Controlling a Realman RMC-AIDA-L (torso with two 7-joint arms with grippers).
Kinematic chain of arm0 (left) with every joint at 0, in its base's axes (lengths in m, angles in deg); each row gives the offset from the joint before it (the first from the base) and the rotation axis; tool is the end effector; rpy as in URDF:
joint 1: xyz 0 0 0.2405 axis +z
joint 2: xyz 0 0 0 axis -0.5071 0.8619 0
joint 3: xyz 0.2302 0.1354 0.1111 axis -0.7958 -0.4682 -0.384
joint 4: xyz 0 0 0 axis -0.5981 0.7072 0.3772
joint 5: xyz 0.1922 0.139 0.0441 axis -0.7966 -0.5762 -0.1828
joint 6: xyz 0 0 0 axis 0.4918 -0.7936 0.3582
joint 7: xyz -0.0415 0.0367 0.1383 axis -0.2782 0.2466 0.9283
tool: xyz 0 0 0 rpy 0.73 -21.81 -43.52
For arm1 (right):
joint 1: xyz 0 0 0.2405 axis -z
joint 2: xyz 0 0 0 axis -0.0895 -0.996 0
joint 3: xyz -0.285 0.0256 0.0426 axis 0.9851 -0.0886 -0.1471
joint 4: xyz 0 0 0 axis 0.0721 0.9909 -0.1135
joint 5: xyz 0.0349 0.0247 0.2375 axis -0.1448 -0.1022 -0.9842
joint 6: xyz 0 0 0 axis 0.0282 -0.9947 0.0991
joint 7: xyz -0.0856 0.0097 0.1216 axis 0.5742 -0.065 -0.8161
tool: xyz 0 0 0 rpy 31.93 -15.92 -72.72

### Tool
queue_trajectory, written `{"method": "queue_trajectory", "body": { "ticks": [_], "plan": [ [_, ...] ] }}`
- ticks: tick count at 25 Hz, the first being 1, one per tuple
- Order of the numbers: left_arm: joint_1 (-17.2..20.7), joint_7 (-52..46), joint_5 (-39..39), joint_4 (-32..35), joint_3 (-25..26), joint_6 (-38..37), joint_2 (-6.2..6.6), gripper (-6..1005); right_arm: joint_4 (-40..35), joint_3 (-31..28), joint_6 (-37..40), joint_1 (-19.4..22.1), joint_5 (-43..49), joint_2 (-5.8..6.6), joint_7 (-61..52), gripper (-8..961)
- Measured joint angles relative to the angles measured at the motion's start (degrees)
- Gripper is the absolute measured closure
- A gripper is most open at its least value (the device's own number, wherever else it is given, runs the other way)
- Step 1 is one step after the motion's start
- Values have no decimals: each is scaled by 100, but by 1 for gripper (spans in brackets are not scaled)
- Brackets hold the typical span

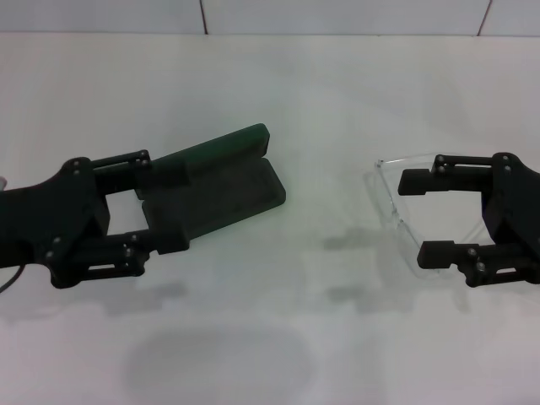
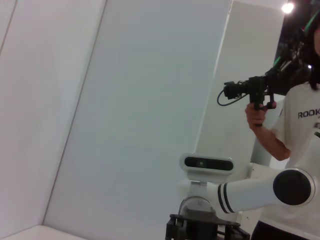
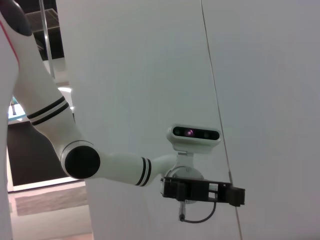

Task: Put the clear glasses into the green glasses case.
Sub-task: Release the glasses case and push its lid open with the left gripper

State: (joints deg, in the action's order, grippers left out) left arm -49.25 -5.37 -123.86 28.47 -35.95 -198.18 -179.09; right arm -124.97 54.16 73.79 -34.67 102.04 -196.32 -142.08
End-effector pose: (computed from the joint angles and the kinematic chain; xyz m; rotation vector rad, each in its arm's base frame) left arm -0.2835 0.2945 0.0451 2.7942 0.4152 1.3107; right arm 0.2565 0.3232 0.0230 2.8145 -0.1153 -1.2453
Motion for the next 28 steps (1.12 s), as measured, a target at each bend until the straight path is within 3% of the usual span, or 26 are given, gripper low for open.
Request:
{"method": "queue_trajectory", "body": {
  "ticks": [8,10,14,17,19,22,25,28],
  "plan": [
    [14,-124,-177,282,2,251,-58,251,-34,-41,-209,97,36,14,-230,230],
    [11,-500,-324,800,4,559,-76,253,-59,-52,-493,243,38,122,-298,229],
    [-119,-1771,-1116,2429,3,1439,-159,257,-71,-166,-831,521,1,461,-574,227],
    [-315,-2481,-2198,3481,2,2008,-305,259,-101,-507,-822,659,4,599,-684,228],
    [-510,-2793,-2982,3840,5,2286,-422,260,-182,-706,-787,764,15,657,-749,228],
    [-931,-3100,-4131,3850,-11,2540,-623,260,-488,-858,-796,952,18,677,-927,228],
    [-1299,-3210,-5027,3446,-149,2874,-794,261,-673,-903,-813,1073,22,663,-983,228],
    [-1530,-3272,-5272,2945,-446,3281,-796,262,-691,-923,-816,1109,27,664,-990,229]
  ]
}}
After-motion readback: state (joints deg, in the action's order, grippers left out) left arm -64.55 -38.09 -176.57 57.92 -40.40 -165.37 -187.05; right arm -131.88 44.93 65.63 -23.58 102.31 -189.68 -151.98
